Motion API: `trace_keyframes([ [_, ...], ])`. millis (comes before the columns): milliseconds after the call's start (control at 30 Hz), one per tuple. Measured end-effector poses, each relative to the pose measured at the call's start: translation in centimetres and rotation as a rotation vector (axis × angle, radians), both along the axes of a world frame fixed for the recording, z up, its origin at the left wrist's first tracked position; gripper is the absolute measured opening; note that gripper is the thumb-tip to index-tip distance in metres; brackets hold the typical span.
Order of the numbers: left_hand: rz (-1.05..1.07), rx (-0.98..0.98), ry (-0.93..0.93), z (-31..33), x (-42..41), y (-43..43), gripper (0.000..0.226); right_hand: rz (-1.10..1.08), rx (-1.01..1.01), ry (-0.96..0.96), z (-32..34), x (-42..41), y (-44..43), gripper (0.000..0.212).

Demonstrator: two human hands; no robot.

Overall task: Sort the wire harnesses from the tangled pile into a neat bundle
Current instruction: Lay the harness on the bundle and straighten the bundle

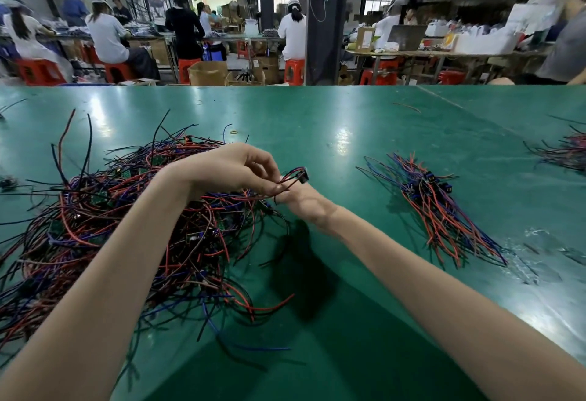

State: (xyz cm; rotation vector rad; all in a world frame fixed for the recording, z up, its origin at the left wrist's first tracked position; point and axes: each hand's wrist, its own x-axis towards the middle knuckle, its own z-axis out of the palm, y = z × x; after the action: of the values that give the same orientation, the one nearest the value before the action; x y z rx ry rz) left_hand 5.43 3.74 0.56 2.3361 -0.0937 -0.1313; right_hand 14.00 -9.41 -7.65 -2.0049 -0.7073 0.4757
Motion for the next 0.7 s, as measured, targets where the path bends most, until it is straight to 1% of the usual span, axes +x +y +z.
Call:
trace_keyframes([
  [67, 0.023, 0.001, -0.053, -0.5, 0.4, -0.5, 0.006, -0.150, 0.274, 0.102, 0.5, 0.0, -1.4, 0.025],
  [100, 0.027, 0.011, -0.076, -0.7, 0.6, -0.7, 0.005, -0.186, 0.410, 0.172, 0.7, 0.0, -2.2, 0.032],
  [133, 0.027, 0.023, -0.100, -0.9, 0.8, -1.0, 0.005, -0.185, 0.510, 0.249, 0.9, -0.2, -3.3, 0.040],
  [200, 0.026, 0.045, -0.152, -1.4, 1.2, -1.5, 0.007, -0.080, 0.636, 0.384, 1.2, -0.7, -5.1, 0.052],
  [267, 0.039, 0.067, -0.196, -1.8, 1.4, -1.9, 0.008, 0.025, 0.662, 0.402, 1.6, -1.5, -6.4, 0.052],
  [333, 0.046, 0.074, -0.217, -2.0, 1.6, -2.2, 0.008, 0.037, 0.665, 0.362, 1.8, -2.1, -7.1, 0.038],
  [400, 0.034, 0.062, -0.222, -2.3, 1.7, -2.5, 0.008, -0.035, 0.674, 0.288, 1.6, -2.4, -7.6, 0.024],
  [500, 0.062, 0.023, -0.254, -2.8, 2.1, -3.4, 0.012, -0.149, 0.637, 0.183, 1.2, -2.3, -8.1, 0.012],
  [600, 0.056, -0.110, -0.229, -3.4, 2.2, -4.6, 0.020, -0.181, 0.618, 0.179, 0.8, -2.3, -8.5, 0.008],
  [700, 0.012, -0.094, -0.238, -3.9, 2.1, -5.2, 0.017, -0.179, 0.590, 0.190, 0.8, -2.3, -8.7, 0.010],
])
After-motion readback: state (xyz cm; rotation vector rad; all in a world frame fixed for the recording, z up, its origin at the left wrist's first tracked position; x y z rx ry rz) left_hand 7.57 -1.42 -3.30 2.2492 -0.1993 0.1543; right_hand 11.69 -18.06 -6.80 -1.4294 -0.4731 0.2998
